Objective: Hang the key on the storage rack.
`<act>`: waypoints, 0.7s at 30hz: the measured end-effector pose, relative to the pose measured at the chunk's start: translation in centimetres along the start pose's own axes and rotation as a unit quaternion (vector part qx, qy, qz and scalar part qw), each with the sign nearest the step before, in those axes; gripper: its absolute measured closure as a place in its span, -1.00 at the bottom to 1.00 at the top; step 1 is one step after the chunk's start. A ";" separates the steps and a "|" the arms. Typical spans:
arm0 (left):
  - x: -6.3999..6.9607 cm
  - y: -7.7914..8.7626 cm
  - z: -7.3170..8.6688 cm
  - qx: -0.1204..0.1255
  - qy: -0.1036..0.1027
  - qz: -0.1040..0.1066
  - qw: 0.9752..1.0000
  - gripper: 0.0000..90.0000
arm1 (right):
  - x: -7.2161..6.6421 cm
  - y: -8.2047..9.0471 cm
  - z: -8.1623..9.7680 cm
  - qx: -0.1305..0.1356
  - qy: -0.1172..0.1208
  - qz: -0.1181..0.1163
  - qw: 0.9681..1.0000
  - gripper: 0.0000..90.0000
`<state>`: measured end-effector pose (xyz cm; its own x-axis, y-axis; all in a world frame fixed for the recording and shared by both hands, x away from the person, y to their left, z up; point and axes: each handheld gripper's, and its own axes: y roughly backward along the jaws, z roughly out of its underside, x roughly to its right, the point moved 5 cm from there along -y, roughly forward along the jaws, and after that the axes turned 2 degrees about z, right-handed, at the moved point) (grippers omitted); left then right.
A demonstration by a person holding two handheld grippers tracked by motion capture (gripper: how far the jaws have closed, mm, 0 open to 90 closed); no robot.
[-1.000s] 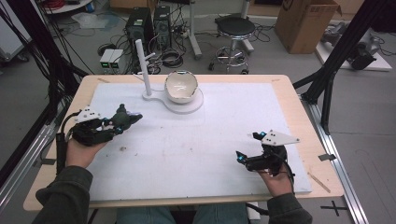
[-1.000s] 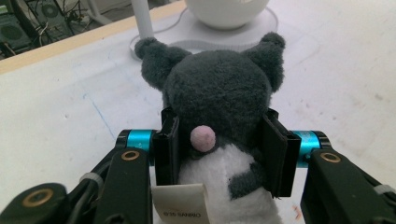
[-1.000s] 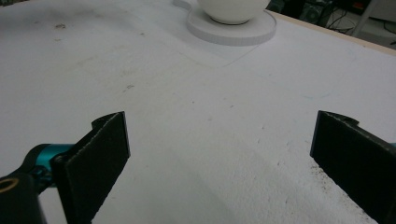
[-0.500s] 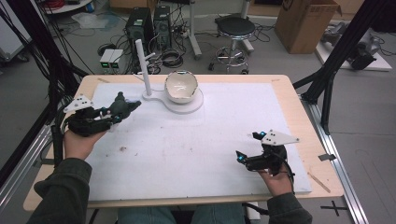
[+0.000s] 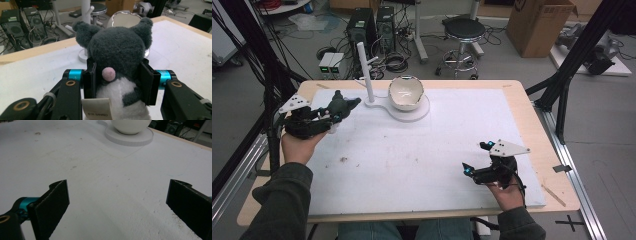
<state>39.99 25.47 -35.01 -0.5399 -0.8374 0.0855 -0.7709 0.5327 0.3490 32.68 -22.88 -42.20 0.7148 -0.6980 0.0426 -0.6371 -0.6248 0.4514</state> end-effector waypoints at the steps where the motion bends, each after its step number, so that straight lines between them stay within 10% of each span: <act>1: 0.0 -0.1 -0.2 0.002 0.000 -0.003 1.000 0.24 | 0.0 0.0 0.0 0.000 0.001 0.000 1.000 -0.91; 21: -0.7 -1.8 -3.3 0.015 0.005 -0.048 0.999 0.24 | -0.2 0.0 -0.1 0.003 0.005 -0.004 1.000 -0.91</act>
<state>42.88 24.68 -32.61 -0.4592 -0.8861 0.0623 -0.8294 0.4529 0.3271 32.53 -22.68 -42.07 0.7225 -0.6897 0.0484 -0.6336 -0.6324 0.4457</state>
